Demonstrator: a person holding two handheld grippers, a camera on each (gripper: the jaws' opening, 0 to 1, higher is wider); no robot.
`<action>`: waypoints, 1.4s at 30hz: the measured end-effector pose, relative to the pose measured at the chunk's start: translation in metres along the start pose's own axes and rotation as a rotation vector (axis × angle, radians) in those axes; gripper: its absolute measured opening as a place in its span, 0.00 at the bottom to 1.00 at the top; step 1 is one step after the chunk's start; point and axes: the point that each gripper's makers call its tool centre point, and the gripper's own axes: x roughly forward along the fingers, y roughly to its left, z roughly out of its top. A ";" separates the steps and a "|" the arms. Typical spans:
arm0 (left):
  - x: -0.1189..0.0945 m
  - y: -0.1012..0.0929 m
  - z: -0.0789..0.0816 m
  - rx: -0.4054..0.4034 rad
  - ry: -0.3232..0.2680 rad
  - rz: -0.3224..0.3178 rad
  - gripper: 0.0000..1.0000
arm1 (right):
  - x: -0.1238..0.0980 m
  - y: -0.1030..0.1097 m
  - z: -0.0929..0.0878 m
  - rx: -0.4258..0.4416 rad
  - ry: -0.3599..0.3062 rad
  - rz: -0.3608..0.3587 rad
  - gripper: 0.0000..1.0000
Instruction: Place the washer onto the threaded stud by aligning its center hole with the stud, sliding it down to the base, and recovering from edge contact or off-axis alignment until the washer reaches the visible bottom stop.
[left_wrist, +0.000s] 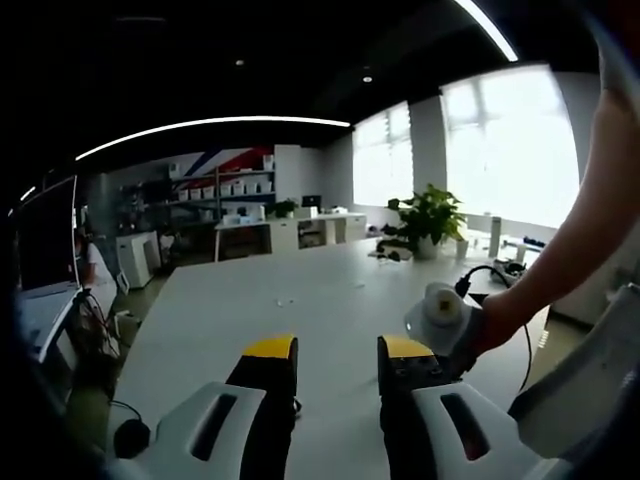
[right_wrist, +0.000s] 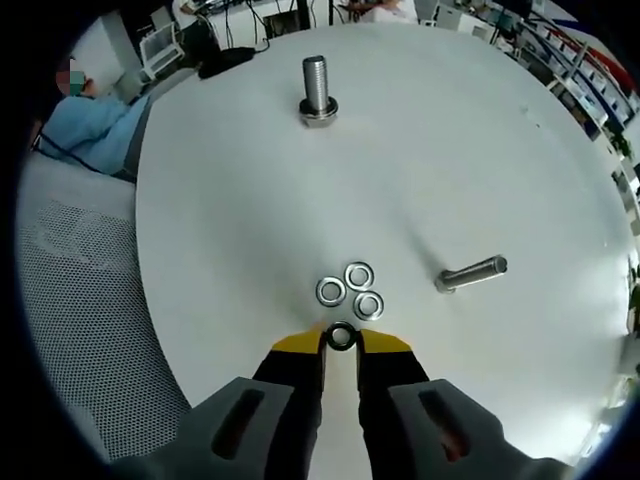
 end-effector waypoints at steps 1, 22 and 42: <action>0.000 0.000 0.000 0.001 0.001 0.000 0.30 | 0.000 0.000 0.000 0.001 0.000 0.000 0.13; 0.000 0.000 -0.002 0.000 0.009 0.002 0.30 | -0.007 -0.004 -0.001 0.010 -0.013 -0.008 0.13; 0.001 0.000 -0.002 0.000 0.011 0.001 0.29 | -0.035 -0.033 -0.002 0.021 -0.021 -0.052 0.13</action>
